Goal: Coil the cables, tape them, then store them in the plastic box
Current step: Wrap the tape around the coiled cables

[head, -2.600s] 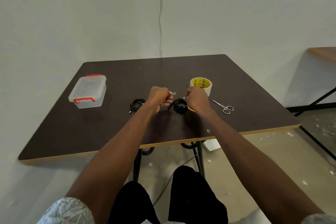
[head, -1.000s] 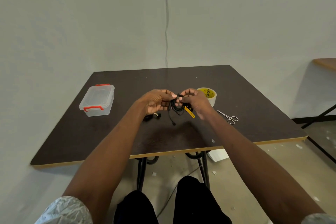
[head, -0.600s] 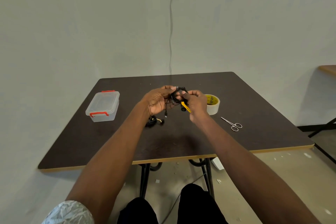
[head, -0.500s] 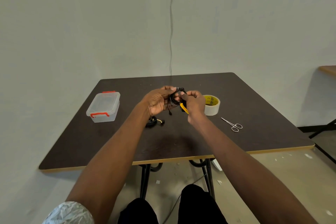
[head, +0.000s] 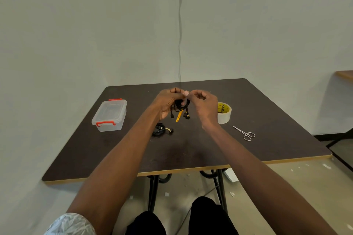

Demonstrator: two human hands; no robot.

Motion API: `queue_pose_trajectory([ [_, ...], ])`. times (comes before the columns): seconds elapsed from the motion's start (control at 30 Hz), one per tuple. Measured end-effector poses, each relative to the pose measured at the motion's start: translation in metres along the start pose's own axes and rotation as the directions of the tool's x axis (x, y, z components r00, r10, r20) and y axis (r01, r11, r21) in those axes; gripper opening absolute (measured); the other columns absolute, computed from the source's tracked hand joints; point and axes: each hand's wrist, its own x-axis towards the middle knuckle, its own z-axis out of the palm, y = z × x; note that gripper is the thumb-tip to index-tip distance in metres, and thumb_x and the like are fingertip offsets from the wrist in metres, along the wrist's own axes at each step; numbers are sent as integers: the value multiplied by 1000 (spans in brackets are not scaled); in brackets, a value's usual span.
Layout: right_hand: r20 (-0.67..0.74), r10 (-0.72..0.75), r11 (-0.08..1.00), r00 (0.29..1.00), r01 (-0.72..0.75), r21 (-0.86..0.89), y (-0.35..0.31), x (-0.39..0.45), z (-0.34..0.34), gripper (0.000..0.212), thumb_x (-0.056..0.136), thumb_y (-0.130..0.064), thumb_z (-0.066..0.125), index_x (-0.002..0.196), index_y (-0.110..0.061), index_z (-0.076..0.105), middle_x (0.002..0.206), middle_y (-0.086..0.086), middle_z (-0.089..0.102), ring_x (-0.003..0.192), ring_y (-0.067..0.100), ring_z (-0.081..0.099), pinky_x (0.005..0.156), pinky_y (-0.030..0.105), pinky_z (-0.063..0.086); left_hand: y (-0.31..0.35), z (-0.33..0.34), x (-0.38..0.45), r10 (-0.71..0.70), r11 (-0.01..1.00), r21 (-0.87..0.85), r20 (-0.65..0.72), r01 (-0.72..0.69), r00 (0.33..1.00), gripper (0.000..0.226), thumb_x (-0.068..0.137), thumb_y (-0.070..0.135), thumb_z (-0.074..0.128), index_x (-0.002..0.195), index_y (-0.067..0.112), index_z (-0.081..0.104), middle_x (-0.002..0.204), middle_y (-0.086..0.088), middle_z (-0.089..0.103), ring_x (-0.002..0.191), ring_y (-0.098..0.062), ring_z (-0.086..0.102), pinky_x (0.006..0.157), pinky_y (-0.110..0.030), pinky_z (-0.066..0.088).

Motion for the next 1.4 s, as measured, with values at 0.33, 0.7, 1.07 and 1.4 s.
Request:
queue_pose_trajectory([
  [0.33,-2,141,983,990,-140,117,-7,1,2,10,87,-10,70,77,-14,73,71,1,66,67,11,54,67,27,48,2,0,-3,-31,999,-29,18,32,999,11,81,10,74,87,7,65,66,-4,64,57,-14,58,56,-22,50],
  [0.7,17,63,996,998,-62,-64,-12,7,-3,16,92,-5,59,80,-14,66,75,-1,62,72,11,54,68,23,44,6,-8,-7,-66,996,-50,65,69,996,17,88,-5,61,102,4,61,83,-11,64,60,-14,62,58,-23,54],
  [1.07,431,-165,773,887,387,-502,-33,20,-16,7,85,-11,65,81,-13,70,97,1,59,92,14,51,72,24,36,12,-14,-5,-88,996,-27,20,88,996,28,90,-10,54,118,-6,53,85,-17,67,67,-19,64,69,-27,57],
  [1.4,427,-155,754,891,386,-531,-32,22,-9,13,90,-15,65,95,-9,75,83,-1,69,75,10,59,57,2,35,15,-16,-13,-71,994,-77,56,75,996,19,91,-13,48,105,-5,58,81,-15,63,63,-18,59,60,-25,56],
])
